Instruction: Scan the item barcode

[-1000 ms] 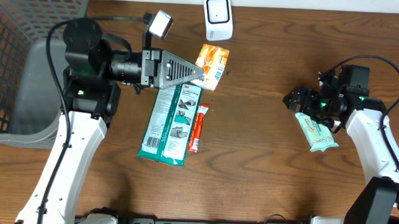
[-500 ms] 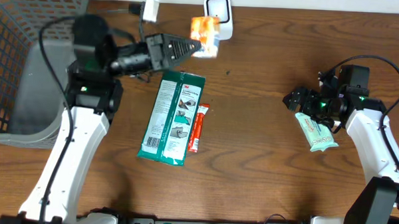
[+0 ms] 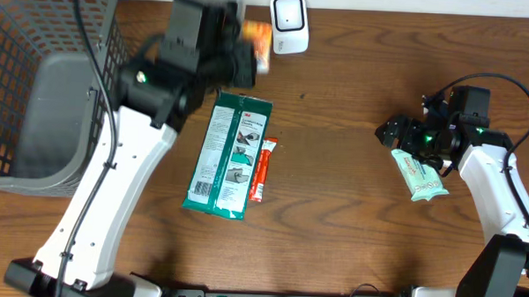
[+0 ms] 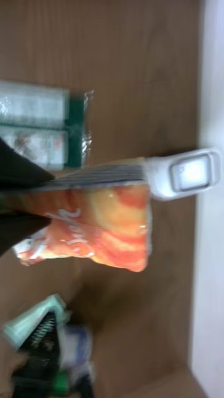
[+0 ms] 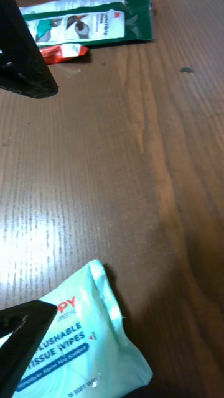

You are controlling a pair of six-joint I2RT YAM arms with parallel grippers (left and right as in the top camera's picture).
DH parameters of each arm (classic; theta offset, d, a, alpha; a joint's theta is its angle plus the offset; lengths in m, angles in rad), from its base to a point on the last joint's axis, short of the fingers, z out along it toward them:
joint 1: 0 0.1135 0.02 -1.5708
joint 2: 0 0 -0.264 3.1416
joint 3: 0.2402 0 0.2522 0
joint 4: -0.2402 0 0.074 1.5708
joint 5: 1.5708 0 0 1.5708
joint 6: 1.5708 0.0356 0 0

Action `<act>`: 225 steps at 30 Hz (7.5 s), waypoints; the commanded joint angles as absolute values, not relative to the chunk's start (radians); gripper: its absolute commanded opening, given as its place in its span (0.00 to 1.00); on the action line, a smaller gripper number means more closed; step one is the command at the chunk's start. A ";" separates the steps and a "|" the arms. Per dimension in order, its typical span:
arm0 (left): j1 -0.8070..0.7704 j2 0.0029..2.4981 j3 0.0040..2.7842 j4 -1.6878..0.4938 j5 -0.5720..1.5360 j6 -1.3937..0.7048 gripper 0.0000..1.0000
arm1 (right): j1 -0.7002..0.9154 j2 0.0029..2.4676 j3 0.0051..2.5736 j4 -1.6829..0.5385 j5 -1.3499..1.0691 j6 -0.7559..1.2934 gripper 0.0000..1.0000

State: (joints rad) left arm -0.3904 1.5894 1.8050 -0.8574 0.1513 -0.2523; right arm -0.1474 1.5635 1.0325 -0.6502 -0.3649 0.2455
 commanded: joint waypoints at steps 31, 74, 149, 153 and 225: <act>-0.468 2.432 2.156 -0.178 -0.401 0.426 0.07 | -0.149 1.544 1.045 -0.651 -0.363 0.250 0.99; -0.573 1.983 2.115 -1.126 0.442 -0.033 0.08 | -0.206 1.542 1.118 -0.602 -0.611 0.344 0.99; -0.202 1.779 1.862 -1.240 0.052 -0.212 0.78 | 0.786 1.724 1.180 -0.529 0.108 0.695 0.39; -0.202 1.779 1.861 -1.257 0.052 -0.212 0.78 | 0.785 1.866 1.180 -0.412 0.103 0.696 0.39; -0.276 1.794 1.599 -0.976 0.644 0.104 0.79 | 0.174 1.581 1.138 -0.761 -0.335 0.500 0.41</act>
State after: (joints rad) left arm -0.2642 1.7859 1.6367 -0.9981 0.5831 0.0620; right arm 0.1703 1.5684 1.1381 -0.7429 -0.4412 0.5682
